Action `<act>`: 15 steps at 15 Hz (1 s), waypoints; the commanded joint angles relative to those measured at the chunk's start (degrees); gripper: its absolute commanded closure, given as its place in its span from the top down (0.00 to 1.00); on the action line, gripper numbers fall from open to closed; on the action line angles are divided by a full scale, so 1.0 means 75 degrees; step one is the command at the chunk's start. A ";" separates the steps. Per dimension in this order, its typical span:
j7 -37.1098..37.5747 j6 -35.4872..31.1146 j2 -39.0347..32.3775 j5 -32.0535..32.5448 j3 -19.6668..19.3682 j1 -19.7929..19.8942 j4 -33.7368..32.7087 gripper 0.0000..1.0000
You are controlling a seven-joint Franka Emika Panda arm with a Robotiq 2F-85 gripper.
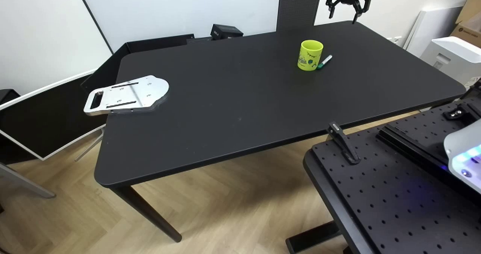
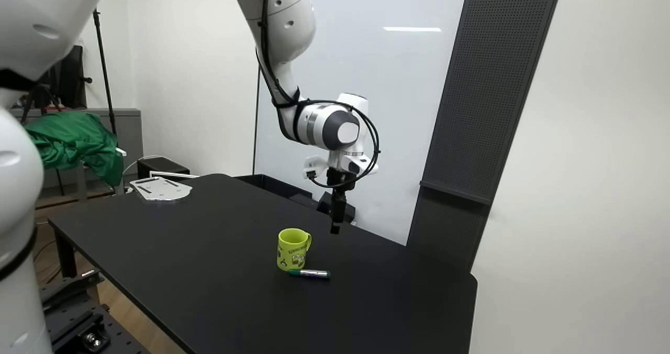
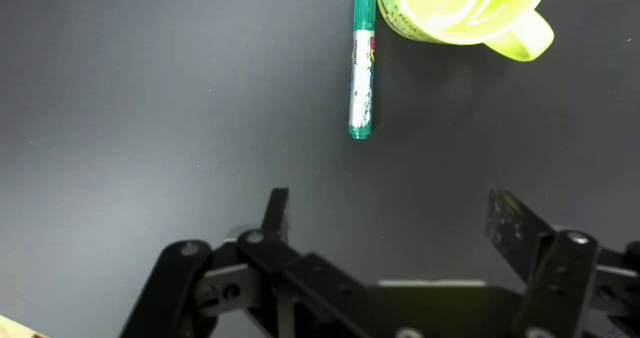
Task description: Place the green marker inside the yellow mug
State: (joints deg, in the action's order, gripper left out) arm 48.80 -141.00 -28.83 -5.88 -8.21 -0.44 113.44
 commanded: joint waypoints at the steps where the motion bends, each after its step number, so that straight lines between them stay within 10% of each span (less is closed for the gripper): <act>1: 0.0536 -0.0109 -0.0530 -0.0141 -0.0156 -0.0080 -0.0281 1.00; 15: 0.0992 -0.0705 -0.1636 -0.0177 -0.0238 -0.0444 -0.0511 1.00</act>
State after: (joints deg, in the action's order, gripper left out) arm 54.05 -145.96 -39.15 -6.85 -9.23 -2.28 111.46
